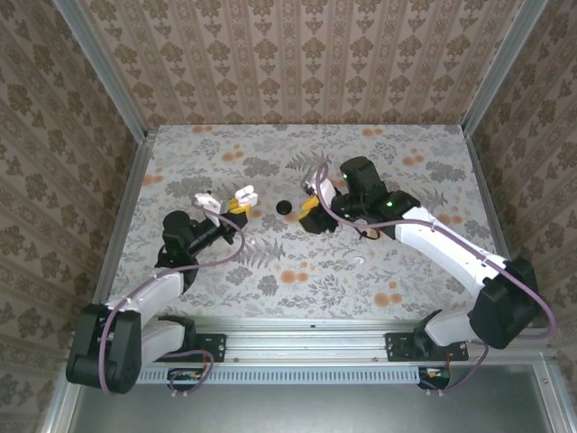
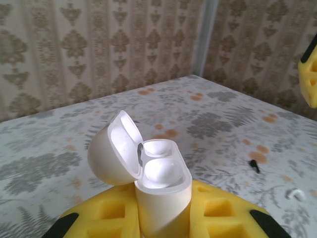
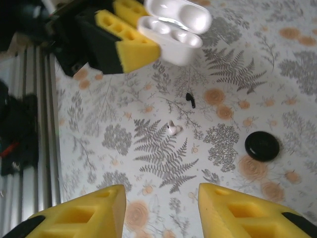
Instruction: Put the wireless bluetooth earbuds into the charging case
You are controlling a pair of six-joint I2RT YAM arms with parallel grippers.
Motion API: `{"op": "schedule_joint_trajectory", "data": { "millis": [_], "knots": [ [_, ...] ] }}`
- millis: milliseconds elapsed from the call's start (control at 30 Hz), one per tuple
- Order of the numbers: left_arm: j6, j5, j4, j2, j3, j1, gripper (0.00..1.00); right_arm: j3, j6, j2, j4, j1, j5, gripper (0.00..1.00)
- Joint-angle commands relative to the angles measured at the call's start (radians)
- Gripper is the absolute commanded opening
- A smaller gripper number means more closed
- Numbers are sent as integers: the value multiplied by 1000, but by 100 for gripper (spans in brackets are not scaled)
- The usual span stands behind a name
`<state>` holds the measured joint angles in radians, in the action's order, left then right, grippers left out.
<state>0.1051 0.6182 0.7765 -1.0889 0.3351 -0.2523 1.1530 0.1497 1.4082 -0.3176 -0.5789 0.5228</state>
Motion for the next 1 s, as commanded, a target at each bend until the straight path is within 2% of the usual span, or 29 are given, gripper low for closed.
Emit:
{"op": "schedule_joint_trajectory", "data": {
  "millis": [0,167,200,300,400,633,967],
  "knots": [
    [-25,-136,-88,61,-4,16,0,82,-378,86,-40,-28,-116,45],
    [-25,-196,-161,105,-9,61,0,208,-684,216,-160,-108,-233,48],
    [-22,-210,-162,111,-14,69,0,223,-767,236,-165,-121,-260,51],
    [-31,-250,-183,115,-14,87,0,250,-1013,278,-181,-141,-329,52],
    [-39,-300,-217,113,-6,100,0,264,-1256,323,-193,-161,-364,52],
    [-60,-337,-275,114,20,132,0,338,-1752,470,-258,-234,-366,51],
    [-68,-379,-318,162,23,169,0,605,-2025,722,-404,-283,-379,51]
  ]
}}
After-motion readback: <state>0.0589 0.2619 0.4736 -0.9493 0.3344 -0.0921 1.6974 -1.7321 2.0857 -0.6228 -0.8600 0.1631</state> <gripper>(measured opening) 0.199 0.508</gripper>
